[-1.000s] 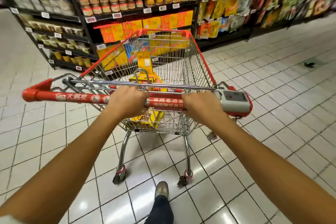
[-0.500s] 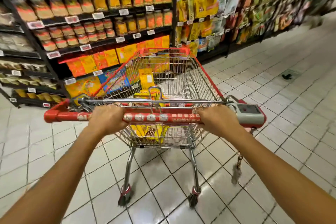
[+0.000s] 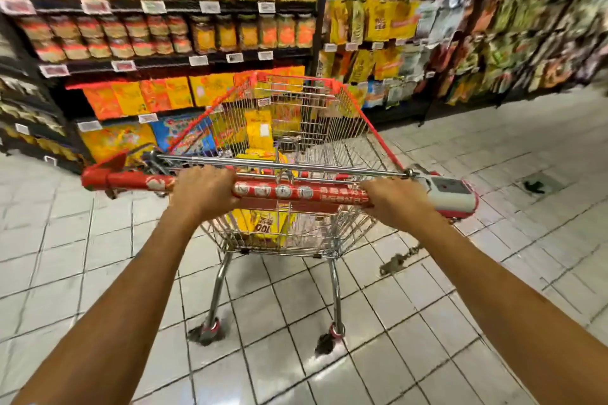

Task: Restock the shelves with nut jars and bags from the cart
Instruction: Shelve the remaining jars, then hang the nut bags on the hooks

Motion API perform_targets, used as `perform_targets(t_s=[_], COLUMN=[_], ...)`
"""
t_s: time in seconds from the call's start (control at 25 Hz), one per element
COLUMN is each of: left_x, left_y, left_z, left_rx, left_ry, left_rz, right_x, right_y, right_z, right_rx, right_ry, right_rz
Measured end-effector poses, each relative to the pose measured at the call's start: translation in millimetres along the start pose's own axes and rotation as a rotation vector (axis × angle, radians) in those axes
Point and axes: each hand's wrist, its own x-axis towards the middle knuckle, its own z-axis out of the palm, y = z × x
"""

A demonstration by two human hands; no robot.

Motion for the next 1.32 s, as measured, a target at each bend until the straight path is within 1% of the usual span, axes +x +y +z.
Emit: perform_targets(t_s=[0.12, 0.24, 0.48, 0.76, 1.0, 1.12, 1.32], left_x=[32, 61, 123, 199, 243, 261, 276], left_y=[65, 115, 189, 244, 291, 315, 361], left_z=[-14, -21, -24, -25, -28, -29, -35], left_rx=[0.010, 0.049, 0.114, 0.104, 0.080, 0.056, 0.015], left_ry=[-0.024, -0.027, -0.008, -0.030, -0.047, -0.069, -0.068], left_rz=[-0.055, -0.069, -0.132, -0.233, -0.287, -0.353, -0.493], right_x=[16, 28, 66, 122, 157, 172, 185], right_y=[75, 134, 236, 320, 384, 415, 456], right_z=[18, 35, 61, 88, 108, 120, 132], right_rx=[0.018, 0.045, 0.033, 0.030, 0.043, 0.050, 0.064], right_ry=[-0.033, -0.006, 0.032, 0.110, 0.120, 0.171, 0.181], right_rz=[-0.028, -0.038, -0.097, -0.141, -0.232, -0.278, -0.375])
